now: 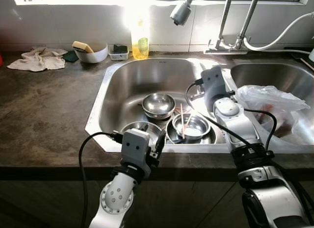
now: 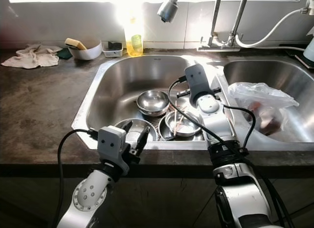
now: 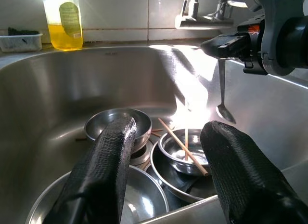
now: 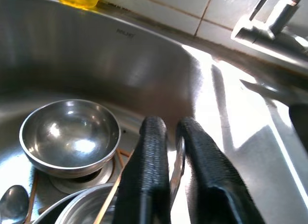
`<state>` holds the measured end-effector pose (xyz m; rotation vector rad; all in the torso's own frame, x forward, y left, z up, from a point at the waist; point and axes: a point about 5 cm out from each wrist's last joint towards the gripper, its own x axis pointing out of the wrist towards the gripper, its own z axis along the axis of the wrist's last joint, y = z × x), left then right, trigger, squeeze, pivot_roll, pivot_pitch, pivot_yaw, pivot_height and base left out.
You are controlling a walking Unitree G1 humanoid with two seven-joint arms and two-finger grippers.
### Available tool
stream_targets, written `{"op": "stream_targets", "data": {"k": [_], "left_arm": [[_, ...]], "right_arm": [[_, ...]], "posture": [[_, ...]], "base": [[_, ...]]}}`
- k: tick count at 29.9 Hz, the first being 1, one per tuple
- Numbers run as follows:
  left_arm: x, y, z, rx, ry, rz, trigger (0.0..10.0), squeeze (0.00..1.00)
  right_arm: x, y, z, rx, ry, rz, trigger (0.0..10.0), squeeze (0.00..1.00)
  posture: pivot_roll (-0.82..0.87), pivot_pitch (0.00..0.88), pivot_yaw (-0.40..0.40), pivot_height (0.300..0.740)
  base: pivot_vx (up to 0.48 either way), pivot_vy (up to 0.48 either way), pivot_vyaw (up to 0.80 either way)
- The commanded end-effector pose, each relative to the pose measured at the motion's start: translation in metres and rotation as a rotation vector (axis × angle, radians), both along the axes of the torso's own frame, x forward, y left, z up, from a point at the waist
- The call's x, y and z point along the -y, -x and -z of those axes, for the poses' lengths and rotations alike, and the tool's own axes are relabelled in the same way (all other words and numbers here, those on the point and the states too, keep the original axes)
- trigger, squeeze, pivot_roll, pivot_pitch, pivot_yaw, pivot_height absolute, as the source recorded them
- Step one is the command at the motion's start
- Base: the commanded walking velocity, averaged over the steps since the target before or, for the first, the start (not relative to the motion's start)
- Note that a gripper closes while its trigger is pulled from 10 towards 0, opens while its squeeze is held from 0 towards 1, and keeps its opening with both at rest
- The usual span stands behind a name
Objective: Kitchen organization
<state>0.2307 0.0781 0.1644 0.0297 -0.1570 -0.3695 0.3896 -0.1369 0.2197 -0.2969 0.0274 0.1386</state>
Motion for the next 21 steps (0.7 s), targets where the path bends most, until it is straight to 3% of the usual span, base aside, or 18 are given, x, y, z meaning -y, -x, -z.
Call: {"op": "stream_targets", "data": {"k": [1,7,10,11,12,19,21], "left_arm": [[0.0,0.003,-0.003,0.009,-0.011,-0.004,10.0,0.0],[0.0,0.002,-0.002,0.007,-0.014,-0.004,10.0,0.0],[0.0,-0.001,-0.003,0.009,-0.015,-0.004,10.0,0.0],[0.0,-0.001,-0.003,0.01,-0.014,-0.004,10.0,0.0],[0.001,-0.002,-0.003,0.01,-0.014,-0.005,10.0,0.0],[-0.002,-0.005,-0.002,0.004,-0.01,-0.017,10.0,0.0],[-0.003,-0.006,-0.002,0.004,-0.012,-0.017,10.0,0.0]], "right_arm": [[-0.005,-0.002,-0.005,0.017,-0.008,-0.022,10.0,1.0],[-0.003,-0.003,-0.008,0.043,-0.021,-0.027,10.0,1.0],[-0.005,0.002,-0.019,0.12,-0.057,-0.04,10.0,1.0],[-0.005,0.003,-0.021,0.129,-0.063,-0.043,10.0,0.28],[-0.006,0.006,-0.025,0.162,-0.07,-0.05,10.0,0.0],[-0.007,0.033,-0.038,0.3,-0.129,-0.056,10.0,0.0],[-0.007,0.053,-0.037,0.338,-0.164,-0.066,10.0,0.0]], "posture": [[0.12,0.143,-0.05,0.74],[0.11,0.137,-0.049,0.74],[0.11,0.131,-0.046,0.74],[0.11,0.131,-0.046,0.74],[0.11,0.128,-0.047,0.74],[0.1,0.124,-0.042,0.74],[0.09,0.118,-0.033,0.74]], "base": [[0.0,0.0,0.0],[0.0,0.0,0.0],[0.0,0.0,0.0],[0.0,0.0,0.0],[0.0,0.0,0.0],[0.0,0.0,0.0],[0.0,0.0,0.0]]}}
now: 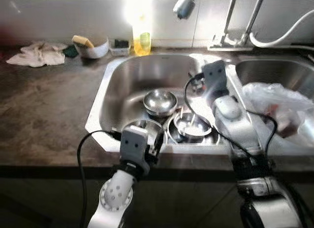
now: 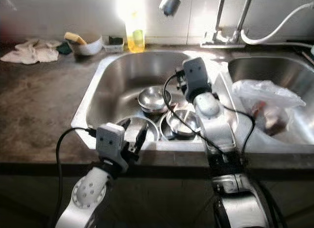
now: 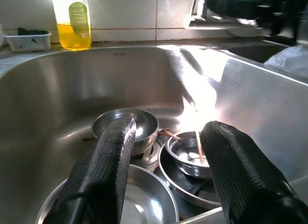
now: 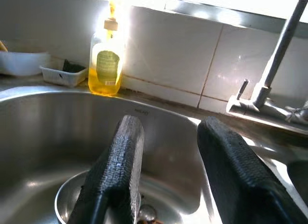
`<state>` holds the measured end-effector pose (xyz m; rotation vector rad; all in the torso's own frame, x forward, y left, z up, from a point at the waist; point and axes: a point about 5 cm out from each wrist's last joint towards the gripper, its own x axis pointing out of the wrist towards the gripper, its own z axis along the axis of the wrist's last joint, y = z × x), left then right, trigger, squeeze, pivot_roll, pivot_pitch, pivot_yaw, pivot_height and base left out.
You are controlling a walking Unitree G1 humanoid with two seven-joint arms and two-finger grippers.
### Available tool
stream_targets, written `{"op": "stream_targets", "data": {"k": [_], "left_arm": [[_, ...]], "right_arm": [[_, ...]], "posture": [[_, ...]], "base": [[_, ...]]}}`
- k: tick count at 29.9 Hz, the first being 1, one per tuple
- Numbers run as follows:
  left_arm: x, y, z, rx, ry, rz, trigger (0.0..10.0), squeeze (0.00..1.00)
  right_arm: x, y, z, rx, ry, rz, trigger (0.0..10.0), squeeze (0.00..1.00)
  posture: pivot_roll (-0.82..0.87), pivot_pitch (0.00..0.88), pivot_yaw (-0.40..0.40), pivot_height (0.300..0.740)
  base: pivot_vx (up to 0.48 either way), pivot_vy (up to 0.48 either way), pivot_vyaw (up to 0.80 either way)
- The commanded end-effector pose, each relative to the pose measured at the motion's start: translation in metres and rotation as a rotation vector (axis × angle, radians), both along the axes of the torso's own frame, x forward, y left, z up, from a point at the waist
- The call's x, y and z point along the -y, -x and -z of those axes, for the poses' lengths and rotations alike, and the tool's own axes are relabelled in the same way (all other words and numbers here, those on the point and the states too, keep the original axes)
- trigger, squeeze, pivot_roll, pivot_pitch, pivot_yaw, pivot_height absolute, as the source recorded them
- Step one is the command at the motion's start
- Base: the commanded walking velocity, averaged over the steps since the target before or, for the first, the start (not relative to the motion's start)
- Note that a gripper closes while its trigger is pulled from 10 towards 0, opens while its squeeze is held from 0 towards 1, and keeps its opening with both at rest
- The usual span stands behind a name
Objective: Kitchen organization
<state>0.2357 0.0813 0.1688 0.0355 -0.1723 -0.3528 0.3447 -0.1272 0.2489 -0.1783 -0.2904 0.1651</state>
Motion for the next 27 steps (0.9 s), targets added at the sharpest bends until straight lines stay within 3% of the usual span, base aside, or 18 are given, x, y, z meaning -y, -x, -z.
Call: {"op": "stream_targets", "data": {"k": [1,12,17,24,27], "left_arm": [[0.0,-0.001,0.003,-0.013,-0.01,0.001,10.0,0.0],[-0.003,-0.003,0.005,-0.018,-0.008,0.008,10.0,0.0],[-0.003,-0.005,0.004,-0.016,-0.003,0.013,10.0,0.0],[-0.002,-0.006,0.004,-0.012,-0.009,0.02,10.0,0.0],[-0.004,-0.006,0.004,-0.009,-0.009,0.011,10.0,0.0]], "right_arm": [[0.003,0.015,-0.007,0.044,-0.039,0.001,10.0,0.0],[0.004,0.07,0.023,0.014,-0.068,-0.02,10.0,0.0],[0.002,0.076,0.026,-0.002,-0.063,-0.003,10.0,0.0],[0.0,0.073,0.026,-0.005,-0.071,0.005,10.0,0.0],[-0.003,0.072,0.024,-0.007,-0.075,0.0,10.0,0.0]], "posture": [[0.09,0.115,-0.032,0.74],[0.07,0.093,-0.01,0.74],[0.07,0.085,-0.006,0.74],[0.08,0.08,-0.01,0.74],[0.08,0.08,-0.01,0.74]], "base": [[0.0,0.0,0.0],[0.0,0.0,0.0],[0.0,0.15,0.0],[0.0,0.474,0.79],[0.0,0.0,0.8]]}}
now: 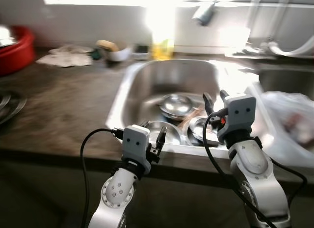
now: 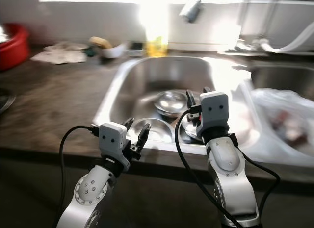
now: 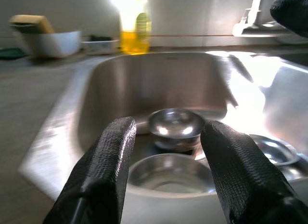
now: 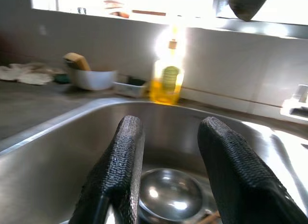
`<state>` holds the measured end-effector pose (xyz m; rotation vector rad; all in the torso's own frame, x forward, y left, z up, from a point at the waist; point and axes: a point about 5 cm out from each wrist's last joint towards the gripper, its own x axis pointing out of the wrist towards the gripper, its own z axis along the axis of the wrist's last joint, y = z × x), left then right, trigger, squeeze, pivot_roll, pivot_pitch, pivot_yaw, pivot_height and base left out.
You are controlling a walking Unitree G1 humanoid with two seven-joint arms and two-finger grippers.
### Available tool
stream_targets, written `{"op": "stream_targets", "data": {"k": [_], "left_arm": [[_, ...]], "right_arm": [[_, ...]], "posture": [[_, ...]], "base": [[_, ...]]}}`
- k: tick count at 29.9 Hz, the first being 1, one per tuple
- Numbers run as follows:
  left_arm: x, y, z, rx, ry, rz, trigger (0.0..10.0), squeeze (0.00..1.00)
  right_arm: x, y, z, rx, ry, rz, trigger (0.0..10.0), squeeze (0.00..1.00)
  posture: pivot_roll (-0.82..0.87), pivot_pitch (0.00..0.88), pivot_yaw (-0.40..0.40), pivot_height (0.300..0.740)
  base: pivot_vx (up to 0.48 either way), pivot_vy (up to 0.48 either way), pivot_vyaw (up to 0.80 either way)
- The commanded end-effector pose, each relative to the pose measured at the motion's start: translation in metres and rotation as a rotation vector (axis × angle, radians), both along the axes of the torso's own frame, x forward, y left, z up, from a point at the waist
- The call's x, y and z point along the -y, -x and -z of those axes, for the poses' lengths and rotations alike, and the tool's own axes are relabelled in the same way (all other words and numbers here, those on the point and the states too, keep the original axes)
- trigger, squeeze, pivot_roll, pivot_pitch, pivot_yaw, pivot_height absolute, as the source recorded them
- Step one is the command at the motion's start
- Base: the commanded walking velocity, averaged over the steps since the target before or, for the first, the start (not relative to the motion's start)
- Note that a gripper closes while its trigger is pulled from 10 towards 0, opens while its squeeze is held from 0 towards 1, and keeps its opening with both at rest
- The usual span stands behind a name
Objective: Kitchen organization
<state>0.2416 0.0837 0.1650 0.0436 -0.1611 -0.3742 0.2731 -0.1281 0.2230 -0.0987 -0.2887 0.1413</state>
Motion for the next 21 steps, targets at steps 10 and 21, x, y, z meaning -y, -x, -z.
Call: {"op": "stream_targets", "data": {"k": [10,21], "left_arm": [[-0.0009,0.0002,0.0008,-0.004,0.009,-0.008,10.0,0.0],[-0.0003,-0.0004,0.0005,-0.005,0.006,0.001,10.0,0.0]], "right_arm": [[-0.0077,-0.0024,-0.0029,-0.006,-0.015,-0.019,10.0,0.0],[-0.0107,-0.005,-0.0032,-0.012,-0.026,-0.024,10.0,0.0]], "posture": [[0.08,0.073,-0.014,0.74],[0.08,0.065,-0.015,0.74]], "base": [[0.0,0.03,0.8],[0.0,0.471,0.8]]}}
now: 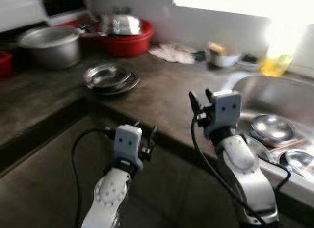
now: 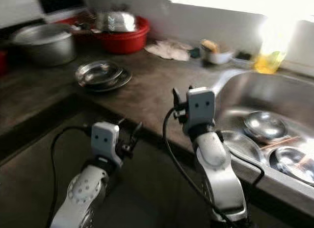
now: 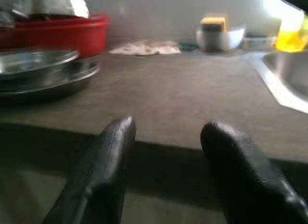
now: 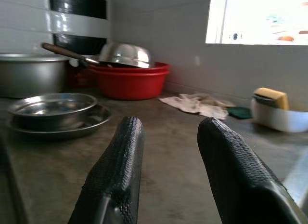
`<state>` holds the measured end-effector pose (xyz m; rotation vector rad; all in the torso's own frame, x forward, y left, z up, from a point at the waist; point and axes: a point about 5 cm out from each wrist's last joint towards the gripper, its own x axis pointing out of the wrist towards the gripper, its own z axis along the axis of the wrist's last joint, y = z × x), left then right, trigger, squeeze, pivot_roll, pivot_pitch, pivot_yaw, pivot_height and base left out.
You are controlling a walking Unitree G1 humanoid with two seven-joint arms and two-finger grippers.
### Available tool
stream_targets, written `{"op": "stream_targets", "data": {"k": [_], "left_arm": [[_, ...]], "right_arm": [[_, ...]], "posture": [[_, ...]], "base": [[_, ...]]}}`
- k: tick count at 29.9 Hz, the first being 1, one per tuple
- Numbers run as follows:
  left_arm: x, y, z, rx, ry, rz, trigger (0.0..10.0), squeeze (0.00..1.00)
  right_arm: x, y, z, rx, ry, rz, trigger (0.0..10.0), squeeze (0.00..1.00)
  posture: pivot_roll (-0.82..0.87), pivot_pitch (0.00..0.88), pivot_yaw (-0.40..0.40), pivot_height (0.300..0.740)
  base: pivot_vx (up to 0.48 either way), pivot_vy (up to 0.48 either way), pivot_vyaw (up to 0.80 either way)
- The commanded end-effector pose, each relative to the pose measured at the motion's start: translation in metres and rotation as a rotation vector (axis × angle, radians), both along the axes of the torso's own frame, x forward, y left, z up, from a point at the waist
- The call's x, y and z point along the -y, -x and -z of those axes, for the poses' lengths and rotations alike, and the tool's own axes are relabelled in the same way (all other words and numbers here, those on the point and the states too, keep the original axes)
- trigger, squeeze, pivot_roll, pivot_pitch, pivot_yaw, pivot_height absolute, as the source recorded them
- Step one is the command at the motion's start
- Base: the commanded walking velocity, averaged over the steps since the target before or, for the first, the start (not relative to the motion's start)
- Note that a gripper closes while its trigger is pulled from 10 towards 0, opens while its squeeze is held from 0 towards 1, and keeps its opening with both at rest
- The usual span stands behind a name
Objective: Kitchen organization
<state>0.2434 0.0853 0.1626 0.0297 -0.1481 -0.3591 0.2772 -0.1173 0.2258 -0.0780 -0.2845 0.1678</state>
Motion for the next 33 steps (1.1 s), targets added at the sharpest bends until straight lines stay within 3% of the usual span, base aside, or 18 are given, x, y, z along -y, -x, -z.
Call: {"op": "stream_targets", "data": {"k": [1,7,17,23,33], "left_arm": [[0.001,0.001,-0.002,0.013,-0.01,0.014,10.0,0.0],[0.0,0.0,-0.002,0.02,-0.018,0.0,10.0,0.0],[0.0,-0.001,-0.001,0.016,-0.03,-0.014,10.0,0.0],[-0.002,-0.002,-0.002,0.028,-0.038,-0.034,10.0,0.0],[-0.001,-0.003,-0.002,0.029,-0.043,-0.028,10.0,0.0]], "right_arm": [[0.0,-0.001,0.0,-0.006,-0.012,0.007,10.0,0.0],[0.0,-0.004,0.0,-0.014,-0.014,0.012,10.0,0.0],[0.0,-0.008,0.001,-0.026,-0.01,0.001,10.0,0.0],[-0.004,-0.009,0.001,-0.03,-0.004,-0.006,10.0,0.0],[-0.001,-0.015,-0.004,-0.021,-0.023,0.02,10.0,0.0]], "posture": [[0.09,0.063,-0.015,0.74],[0.09,0.059,-0.019,0.74],[0.09,0.066,-0.021,0.74],[0.09,0.071,-0.022,0.74],[0.09,0.074,-0.021,0.74]], "base": [[0.0,0.48,0.8],[0.0,0.151,0.78],[0.0,0.0,0.0],[0.0,0.0,0.8],[0.406,0.0,0.0]]}}
